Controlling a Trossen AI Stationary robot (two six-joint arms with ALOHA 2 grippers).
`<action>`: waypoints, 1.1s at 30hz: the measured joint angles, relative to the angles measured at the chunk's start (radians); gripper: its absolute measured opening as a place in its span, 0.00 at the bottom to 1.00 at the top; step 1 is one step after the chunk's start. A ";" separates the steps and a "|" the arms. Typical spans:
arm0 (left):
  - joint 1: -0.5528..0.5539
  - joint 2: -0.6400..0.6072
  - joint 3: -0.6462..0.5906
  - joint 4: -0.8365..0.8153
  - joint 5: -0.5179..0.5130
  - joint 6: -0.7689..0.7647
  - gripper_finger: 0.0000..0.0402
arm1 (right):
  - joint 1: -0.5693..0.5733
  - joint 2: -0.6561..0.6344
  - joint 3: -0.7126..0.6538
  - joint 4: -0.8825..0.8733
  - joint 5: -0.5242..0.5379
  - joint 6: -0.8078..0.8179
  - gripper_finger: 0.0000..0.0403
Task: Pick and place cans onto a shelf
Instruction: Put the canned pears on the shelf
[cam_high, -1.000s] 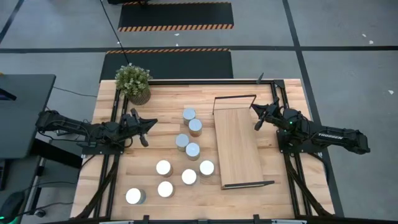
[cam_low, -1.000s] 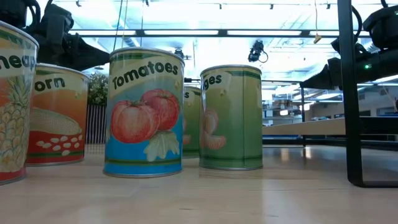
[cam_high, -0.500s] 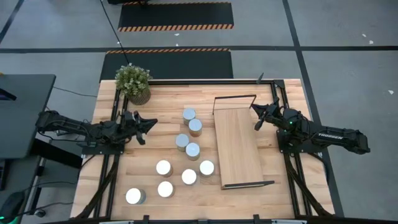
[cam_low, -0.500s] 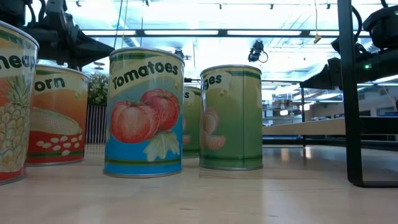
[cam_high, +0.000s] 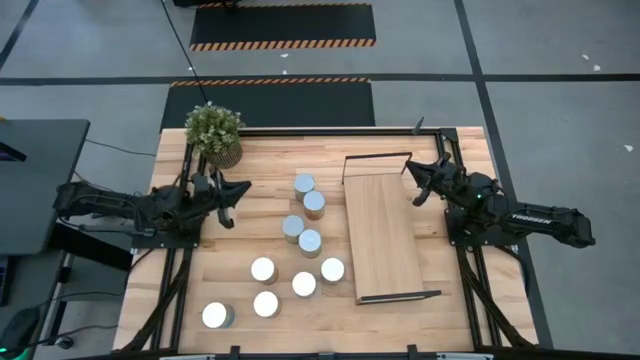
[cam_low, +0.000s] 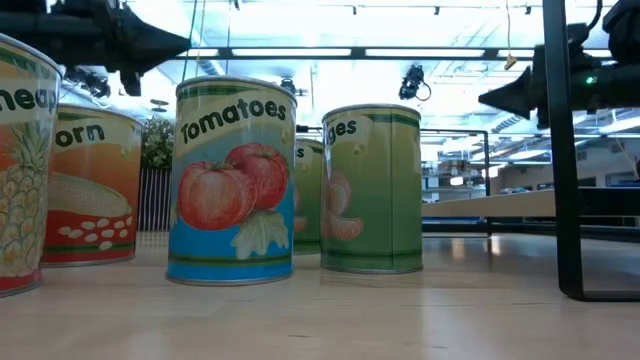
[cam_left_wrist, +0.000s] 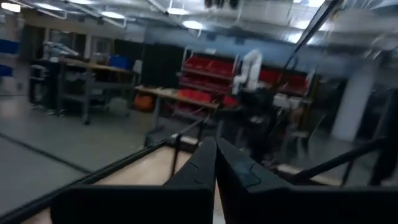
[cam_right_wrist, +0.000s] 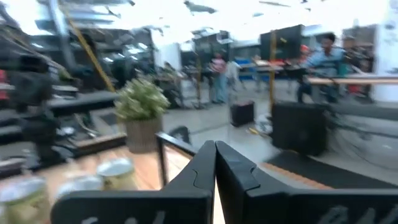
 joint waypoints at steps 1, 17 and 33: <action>0.008 0.013 0.027 -0.041 0.000 0.008 0.08 | 0.000 0.000 0.000 0.008 -0.014 -0.001 0.04; 0.175 0.426 0.314 -0.322 0.106 -0.044 0.50 | 0.000 0.013 0.018 0.124 -0.109 -0.146 0.04; 0.142 0.726 0.675 -0.827 0.245 -0.116 0.73 | -0.035 0.132 0.079 0.151 -0.182 -0.307 0.18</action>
